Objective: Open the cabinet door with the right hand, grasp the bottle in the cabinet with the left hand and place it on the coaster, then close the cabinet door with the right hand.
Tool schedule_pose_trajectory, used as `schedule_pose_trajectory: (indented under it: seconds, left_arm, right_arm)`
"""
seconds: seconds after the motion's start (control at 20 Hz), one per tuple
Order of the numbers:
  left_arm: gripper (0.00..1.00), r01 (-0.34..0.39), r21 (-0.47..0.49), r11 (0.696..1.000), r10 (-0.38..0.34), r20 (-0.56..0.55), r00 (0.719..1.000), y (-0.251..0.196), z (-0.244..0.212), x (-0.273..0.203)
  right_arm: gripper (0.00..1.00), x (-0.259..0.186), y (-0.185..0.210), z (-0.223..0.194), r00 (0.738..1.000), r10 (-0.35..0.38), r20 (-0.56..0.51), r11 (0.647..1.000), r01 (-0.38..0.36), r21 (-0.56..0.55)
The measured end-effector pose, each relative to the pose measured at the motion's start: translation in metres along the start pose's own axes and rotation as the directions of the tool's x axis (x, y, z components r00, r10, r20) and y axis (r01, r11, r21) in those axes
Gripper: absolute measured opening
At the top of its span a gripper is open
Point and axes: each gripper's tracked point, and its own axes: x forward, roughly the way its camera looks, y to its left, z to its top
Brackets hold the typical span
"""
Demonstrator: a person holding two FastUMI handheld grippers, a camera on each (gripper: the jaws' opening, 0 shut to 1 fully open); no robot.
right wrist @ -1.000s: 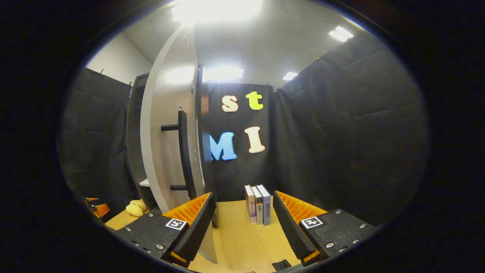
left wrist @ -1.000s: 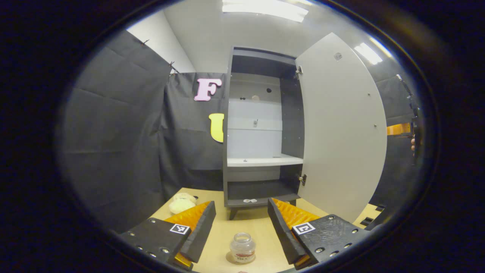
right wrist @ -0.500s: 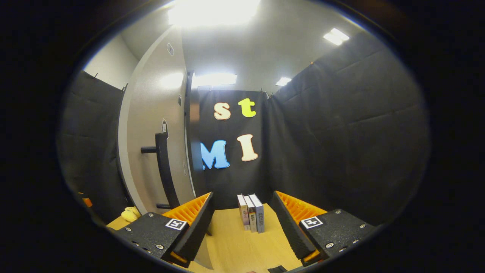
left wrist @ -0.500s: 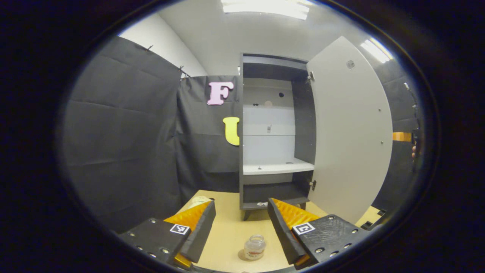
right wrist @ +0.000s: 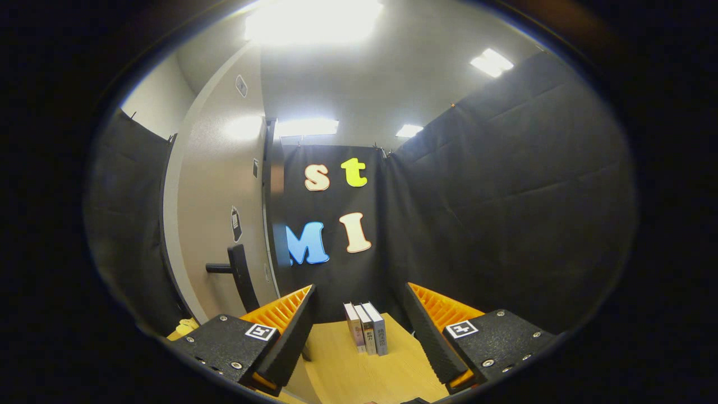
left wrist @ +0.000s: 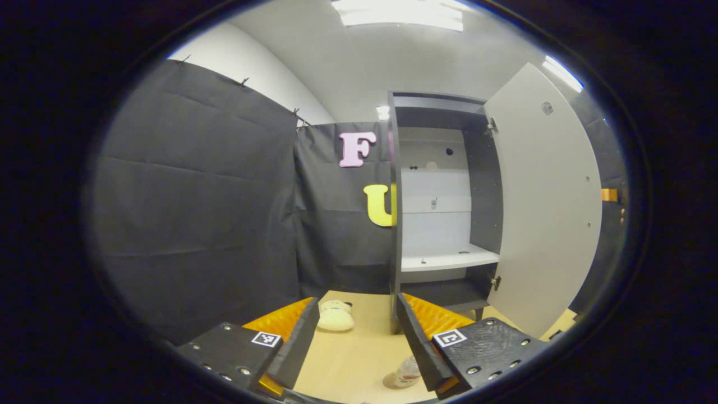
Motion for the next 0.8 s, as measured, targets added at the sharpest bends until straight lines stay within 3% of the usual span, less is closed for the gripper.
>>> schedule_pose_trajectory:
  seconds: [0.5, 0.6, 0.8]
  left_arm:
    - [0.81, -0.037, -0.013, 0.999, 0.038, 0.005, 0.999, 0.039, -0.005, 0.006]
    - [0.84, -0.04, -0.018, 0.999, 0.04, 0.009, 0.999, 0.045, -0.006, 0.008]
    - [0.81, -0.06, -0.027, 0.998, 0.061, 0.003, 0.998, 0.062, -0.012, 0.011]
  right_arm:
    - [0.94, -0.001, 0.016, 0.002, 0.999, -0.041, 0.02, 0.999, 0.041, -0.009]
    - [0.93, -0.001, 0.013, 0.003, 0.997, -0.066, 0.028, 0.997, 0.067, -0.027]
    - [0.93, -0.003, 0.015, 0.008, 0.993, -0.104, 0.057, 0.991, 0.108, -0.076]
